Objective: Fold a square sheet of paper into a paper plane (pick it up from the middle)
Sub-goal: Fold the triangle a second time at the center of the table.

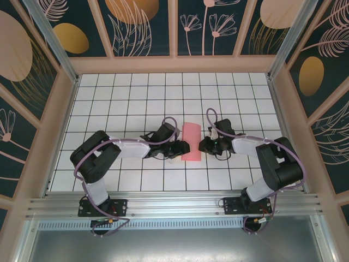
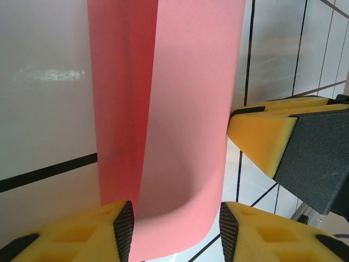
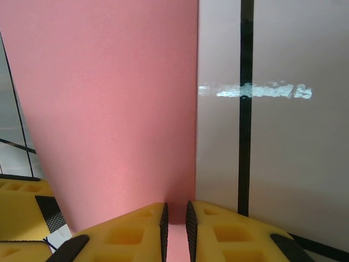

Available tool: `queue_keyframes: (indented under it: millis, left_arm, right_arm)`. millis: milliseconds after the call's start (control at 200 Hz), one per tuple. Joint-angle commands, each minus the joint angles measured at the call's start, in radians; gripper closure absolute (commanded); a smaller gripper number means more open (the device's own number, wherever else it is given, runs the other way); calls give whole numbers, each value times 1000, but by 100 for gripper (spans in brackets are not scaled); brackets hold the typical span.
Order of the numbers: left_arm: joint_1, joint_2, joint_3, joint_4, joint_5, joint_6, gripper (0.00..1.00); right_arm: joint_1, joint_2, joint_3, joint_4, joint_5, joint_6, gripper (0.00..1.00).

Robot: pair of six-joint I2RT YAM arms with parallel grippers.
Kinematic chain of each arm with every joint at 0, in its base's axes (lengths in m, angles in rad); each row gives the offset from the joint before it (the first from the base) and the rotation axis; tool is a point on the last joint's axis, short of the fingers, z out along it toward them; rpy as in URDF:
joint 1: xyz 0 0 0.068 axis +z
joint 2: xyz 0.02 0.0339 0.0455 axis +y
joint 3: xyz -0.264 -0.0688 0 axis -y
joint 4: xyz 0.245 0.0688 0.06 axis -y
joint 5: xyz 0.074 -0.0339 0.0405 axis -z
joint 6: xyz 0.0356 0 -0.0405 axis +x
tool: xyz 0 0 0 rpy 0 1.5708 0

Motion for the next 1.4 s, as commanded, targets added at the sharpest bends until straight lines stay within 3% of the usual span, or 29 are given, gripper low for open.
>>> queue_keyframes:
  millis: [0, 335, 646, 1021, 1396]
  left_arm:
    - [-1, -27, -7, 31, -5, -17, 52]
    - [0, -45, -86, 225, 13, -108, 49]
    - [0, -55, -127, 300, -4, -141, 47]
    - [24, -21, -208, 560, 42, -223, 45]
    - [30, 11, -198, 574, 72, -227, 51]
  right_arm:
    - [-7, -15, -24, -36, 18, 8, 79]
    - [-8, -13, -20, -39, 19, 6, 79]
    - [-8, -12, -15, -41, 17, 6, 79]
    - [-9, -17, -18, -38, 18, 9, 79]
    - [-10, -22, -15, -39, 13, 11, 79]
